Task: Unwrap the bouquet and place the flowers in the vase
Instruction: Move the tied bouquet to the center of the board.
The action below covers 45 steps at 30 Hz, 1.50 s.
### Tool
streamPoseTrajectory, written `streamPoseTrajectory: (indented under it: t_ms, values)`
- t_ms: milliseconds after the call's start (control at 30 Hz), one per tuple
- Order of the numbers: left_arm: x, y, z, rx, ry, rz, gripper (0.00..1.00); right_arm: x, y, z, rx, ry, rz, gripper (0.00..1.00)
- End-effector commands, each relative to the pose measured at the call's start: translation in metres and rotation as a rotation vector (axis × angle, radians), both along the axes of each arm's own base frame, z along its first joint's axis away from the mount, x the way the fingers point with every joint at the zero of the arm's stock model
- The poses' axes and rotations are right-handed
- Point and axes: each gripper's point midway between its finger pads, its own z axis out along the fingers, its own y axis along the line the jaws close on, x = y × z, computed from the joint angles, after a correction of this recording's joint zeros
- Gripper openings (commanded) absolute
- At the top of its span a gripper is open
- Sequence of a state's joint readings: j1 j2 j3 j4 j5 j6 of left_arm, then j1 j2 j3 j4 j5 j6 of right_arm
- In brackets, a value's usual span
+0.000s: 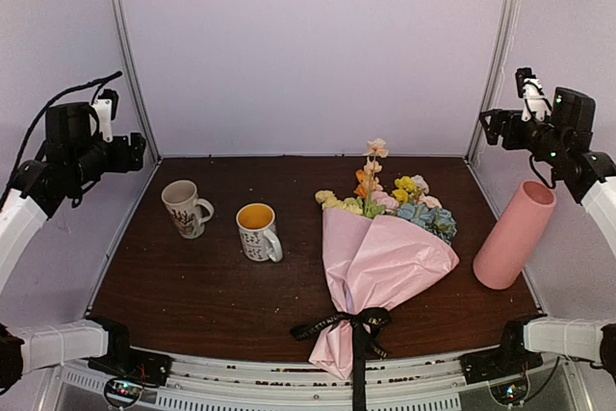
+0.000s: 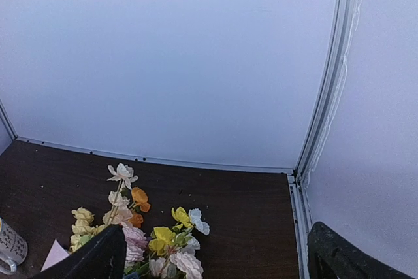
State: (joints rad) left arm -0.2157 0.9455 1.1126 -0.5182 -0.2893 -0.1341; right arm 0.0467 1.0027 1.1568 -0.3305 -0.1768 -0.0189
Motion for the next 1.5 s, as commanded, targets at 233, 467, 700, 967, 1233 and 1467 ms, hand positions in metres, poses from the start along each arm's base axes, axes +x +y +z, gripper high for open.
streamPoseTrajectory:
  t_ms: [233, 467, 700, 967, 1233, 1467]
  values:
    - [-0.049, -0.154, 0.047, -0.053, 0.007, -0.564, 0.90, -0.052, 0.065, 0.001, -0.005, 0.017, 0.407, 1.00]
    - [-0.108, -0.291, -0.010, 0.068, 0.224, -0.921, 0.96, -0.097, 0.129, -0.058, -0.184, 0.138, 0.729, 0.93]
    - [-0.155, -0.356, -0.103, 0.135, 0.473, -1.072, 0.93, -0.157, 0.171, -0.175, -0.407, 0.333, 1.027, 0.80]
    - [-0.172, -0.377, -0.189, 0.245, 0.643, -1.169, 0.91, -0.172, 0.153, -0.275, -0.745, 0.468, 1.105, 0.68]
    - [-0.167, -0.394, -0.239, 0.238, 0.703, -1.186, 0.95, -0.145, 0.125, -0.319, -0.928, 0.565, 1.017, 0.61]
    - [-0.169, -0.413, -0.257, 0.180, 0.703, -1.255, 0.98, -0.105, 0.114, -0.334, -1.001, 0.586, 0.901, 0.65]
